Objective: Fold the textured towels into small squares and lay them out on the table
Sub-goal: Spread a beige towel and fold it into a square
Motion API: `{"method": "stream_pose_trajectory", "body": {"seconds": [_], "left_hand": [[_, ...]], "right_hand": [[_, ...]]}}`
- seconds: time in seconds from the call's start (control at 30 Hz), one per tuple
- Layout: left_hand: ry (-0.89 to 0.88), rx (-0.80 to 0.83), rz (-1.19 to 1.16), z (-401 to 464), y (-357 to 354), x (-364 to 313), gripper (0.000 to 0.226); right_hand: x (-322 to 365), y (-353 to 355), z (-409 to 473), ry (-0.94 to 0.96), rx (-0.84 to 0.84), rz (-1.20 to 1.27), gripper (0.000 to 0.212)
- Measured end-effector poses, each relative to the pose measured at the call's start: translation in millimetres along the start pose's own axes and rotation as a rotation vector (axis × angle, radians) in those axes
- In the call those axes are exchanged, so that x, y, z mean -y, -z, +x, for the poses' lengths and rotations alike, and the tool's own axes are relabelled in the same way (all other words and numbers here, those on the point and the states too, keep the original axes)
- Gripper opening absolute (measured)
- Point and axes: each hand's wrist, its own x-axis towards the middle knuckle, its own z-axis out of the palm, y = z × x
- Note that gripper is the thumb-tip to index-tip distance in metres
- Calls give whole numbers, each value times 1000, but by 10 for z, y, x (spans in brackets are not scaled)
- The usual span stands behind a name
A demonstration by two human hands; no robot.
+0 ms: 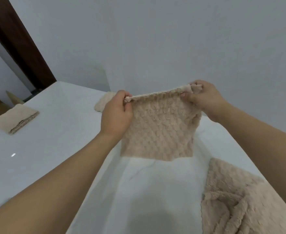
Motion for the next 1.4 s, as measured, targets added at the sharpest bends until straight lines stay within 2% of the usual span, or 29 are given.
{"method": "stream_pose_trajectory", "body": {"seconds": [0.1,0.2,0.27,0.37,0.43,0.5,0.53,0.63,0.7,0.73,0.8,0.9,1.0,1.1,1.2,1.3,1.4], "left_hand": [[-171,-67,92,133,243,-153,14],[-289,-54,187,91,335,-78,14],[-373,47,267,-46,314,81,14],[-436,349,417,-328,226,366,14],[-313,670,486,-525,148,504,16],[-81,1049,545,-703,42,603,14],[13,1182,550,-772,-6,632,11],[279,1363,459,-862,-61,642,35],[393,1394,369,-821,-50,637,42],[418,1395,348,-792,-40,636,43],[426,1346,369,-724,-25,647,38],[384,1108,389,-613,-9,687,33],[380,859,299,-470,8,761,15],[394,725,241,-336,-88,943,19],[339,596,337,-228,-289,1153,17],[216,505,552,-238,-512,1321,21],[137,327,552,-483,-688,1486,24]], "right_hand": [[234,140,19,115,-10,38,11],[207,203,-32,206,-3,-85,20],[58,189,-125,187,-8,-176,25],[-305,116,-327,110,87,-340,28],[-587,59,-471,54,282,-584,32],[-816,-11,-609,-48,558,-795,29],[-898,-48,-670,-125,677,-874,27],[-1016,-108,-761,-362,881,-1042,30],[-1006,-95,-754,-483,906,-1009,17],[-982,-81,-739,-514,890,-974,9],[-934,-48,-677,-459,795,-901,7],[-848,-80,-569,-323,544,-667,15],[-842,-176,-444,-352,383,-456,28],[-989,-368,-283,-390,197,-361,33],[-1181,-586,-120,-395,11,-414,24],[-1435,-775,-72,-363,-48,-699,21],[-1714,-941,-215,-125,-252,-922,31]]}}
